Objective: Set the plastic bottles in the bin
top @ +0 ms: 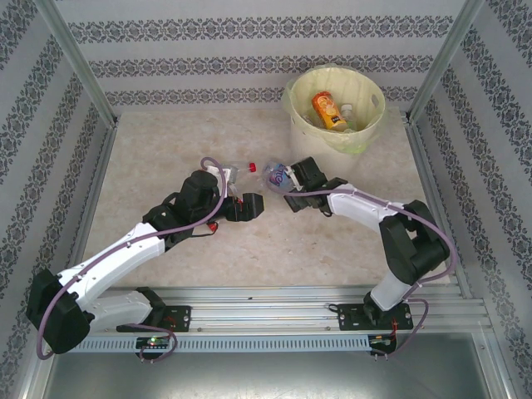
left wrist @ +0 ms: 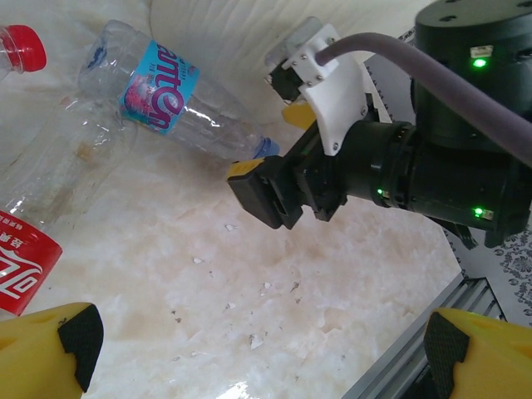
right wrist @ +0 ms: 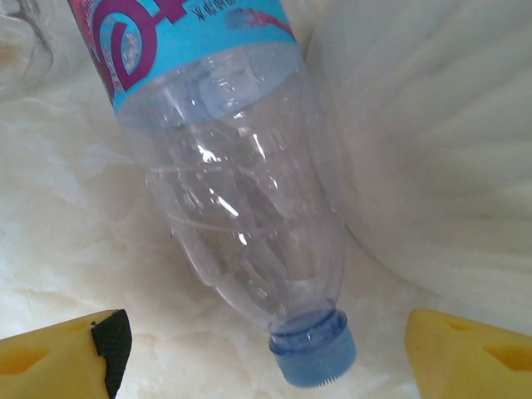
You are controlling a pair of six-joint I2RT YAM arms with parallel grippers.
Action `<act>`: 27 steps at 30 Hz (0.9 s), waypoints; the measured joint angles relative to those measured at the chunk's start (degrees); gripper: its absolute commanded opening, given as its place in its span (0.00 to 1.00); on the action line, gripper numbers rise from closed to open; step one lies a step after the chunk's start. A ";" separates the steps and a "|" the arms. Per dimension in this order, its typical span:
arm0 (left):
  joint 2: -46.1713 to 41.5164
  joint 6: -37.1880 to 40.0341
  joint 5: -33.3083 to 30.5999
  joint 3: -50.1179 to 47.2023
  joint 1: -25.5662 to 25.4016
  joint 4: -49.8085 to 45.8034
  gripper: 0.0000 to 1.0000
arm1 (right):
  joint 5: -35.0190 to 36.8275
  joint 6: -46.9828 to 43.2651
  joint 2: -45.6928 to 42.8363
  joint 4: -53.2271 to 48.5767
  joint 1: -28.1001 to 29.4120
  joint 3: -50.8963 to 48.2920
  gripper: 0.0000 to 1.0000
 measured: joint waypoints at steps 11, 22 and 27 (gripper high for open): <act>-1.09 0.39 0.20 -1.16 0.00 0.00 1.00 | 1.40 -1.70 7.30 -3.96 0.09 6.05 0.92; -1.57 1.66 0.20 -1.60 0.00 -0.02 1.00 | -0.44 -3.08 14.03 -11.15 0.09 13.62 0.88; -1.57 1.90 0.20 -1.57 0.00 -0.04 1.00 | -3.45 -3.26 16.17 -14.27 0.09 16.94 0.84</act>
